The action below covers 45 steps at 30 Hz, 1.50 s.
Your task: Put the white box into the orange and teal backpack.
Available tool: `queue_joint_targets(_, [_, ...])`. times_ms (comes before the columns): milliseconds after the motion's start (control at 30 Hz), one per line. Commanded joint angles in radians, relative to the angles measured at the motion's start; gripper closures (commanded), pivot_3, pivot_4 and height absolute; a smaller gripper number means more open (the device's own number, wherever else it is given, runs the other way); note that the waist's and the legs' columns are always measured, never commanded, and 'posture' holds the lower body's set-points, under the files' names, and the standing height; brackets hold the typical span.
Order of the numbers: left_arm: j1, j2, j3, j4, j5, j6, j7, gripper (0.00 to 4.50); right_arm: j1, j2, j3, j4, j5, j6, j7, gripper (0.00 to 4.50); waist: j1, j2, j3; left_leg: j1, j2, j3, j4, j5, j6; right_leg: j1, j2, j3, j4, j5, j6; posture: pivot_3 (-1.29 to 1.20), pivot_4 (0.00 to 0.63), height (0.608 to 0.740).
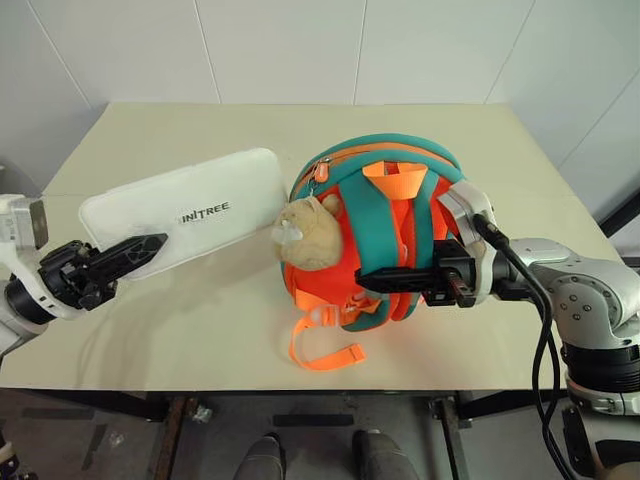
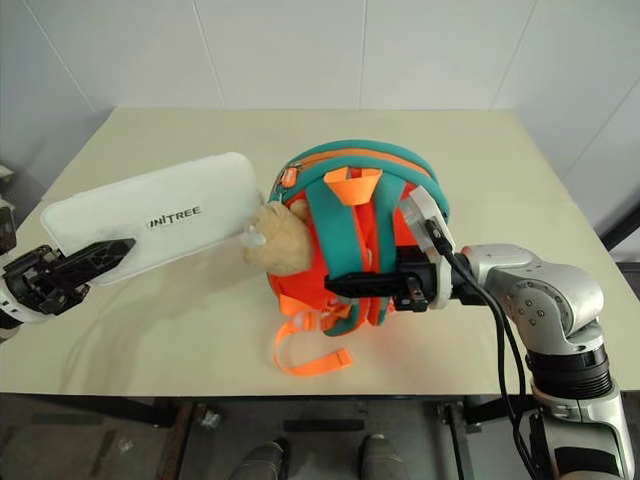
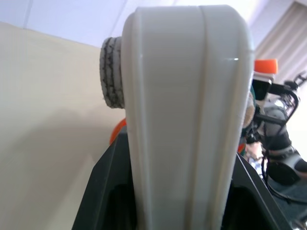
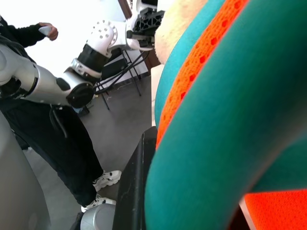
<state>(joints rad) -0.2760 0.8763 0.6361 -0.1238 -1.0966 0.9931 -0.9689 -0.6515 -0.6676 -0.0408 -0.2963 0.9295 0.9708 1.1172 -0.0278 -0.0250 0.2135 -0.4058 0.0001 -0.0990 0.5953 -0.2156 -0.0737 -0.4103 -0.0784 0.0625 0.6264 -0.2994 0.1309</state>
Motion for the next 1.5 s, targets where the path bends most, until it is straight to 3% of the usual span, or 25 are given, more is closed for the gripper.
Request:
queue_joint_targets(33, [-0.038, 0.042, -0.051, -0.007, 0.031, -0.056, -0.07, 3.16, -0.001, -0.007, -0.005, -0.011, 0.002, -0.028, 0.009, 4.48, 0.0, 0.0, 0.0, 0.0, 0.0, 0.0, 0.0, 0.0, 0.0, 0.0, 0.0, 0.0, 0.0, 0.0, 0.0, 0.0, 0.15, 0.74])
queue_joint_targets(367, [-0.31, 0.15, -0.41, 0.178, 0.382, -0.369, -0.326, 3.16, 0.002, -0.024, 0.011, -0.016, -0.016, -0.051, 0.032, 4.48, 0.0, 0.0, 0.0, 0.0, -0.001, 0.0, 0.0, 0.0, 0.001, 0.001, 0.0, 0.0, -0.002, 0.0, 0.0, 0.0, 0.15, 0.74])
queue_joint_targets(567, [-0.44, 0.138, -0.495, 0.211, 0.438, -0.409, -0.403, 3.16, 0.008, -0.022, 0.016, -0.021, -0.018, -0.055, 0.029, 4.48, -0.003, 0.0, 0.0, -0.001, 0.0, 0.0, -0.001, -0.001, 0.001, 0.0, 0.001, 0.0, -0.001, 0.0, 0.001, 0.0, 0.15, 0.74])
queue_joint_targets(900, [-0.745, -0.169, -0.74, 0.292, 0.656, -0.444, -0.231, 3.16, 0.005, 0.0, 0.028, -0.016, -0.026, -0.069, 0.01, 4.48, 0.001, -0.001, 0.0, -0.003, -0.001, -0.001, 0.005, -0.001, 0.002, 0.001, 0.001, 0.0, 0.001, 0.001, 0.004, 0.0, 0.15, 0.74])
queue_joint_targets(1100, [-0.779, -0.339, -0.788, 0.388, 0.695, -0.462, -0.209, 3.16, 0.004, 0.013, 0.033, -0.024, -0.028, -0.074, -0.009, 4.48, -0.004, -0.001, 0.001, -0.003, -0.001, -0.001, 0.005, -0.001, 0.002, 0.0, 0.001, 0.0, 0.002, 0.001, 0.004, 0.0, 0.15, 0.74])
queue_joint_targets(1233, [-0.752, -0.383, -0.78, 0.398, 0.693, -0.431, -0.196, 3.16, 0.014, 0.021, 0.023, -0.043, -0.021, -0.069, -0.032, 4.48, -0.001, -0.001, 0.001, -0.004, -0.001, -0.001, 0.007, -0.001, 0.002, 0.0, 0.001, 0.0, 0.002, 0.001, 0.004, 0.0, 0.15, 0.74])
queue_joint_targets(1300, [-0.73, -0.383, -0.777, 0.376, 0.692, -0.412, -0.189, 2.43, 0.024, 0.021, 0.016, -0.054, -0.016, -0.065, -0.044, 4.5, -0.001, -0.001, 0.001, -0.004, -0.001, -0.001, 0.009, -0.001, 0.003, 0.0, 0.001, 0.0, 0.002, 0.001, 0.004, 0.0, 0.15, 0.74])
queue_joint_targets(1500, [-0.691, -0.344, -0.738, 0.295, 0.669, -0.401, -0.202, 0.79, 0.041, 0.017, 0.009, -0.069, -0.006, -0.064, -0.065, 4.5, -0.001, -0.001, 0.001, -0.004, -0.001, -0.001, 0.01, -0.001, 0.003, 0.0, 0.001, 0.0, 0.003, 0.001, 0.004, 0.0, 0.15, 0.74])
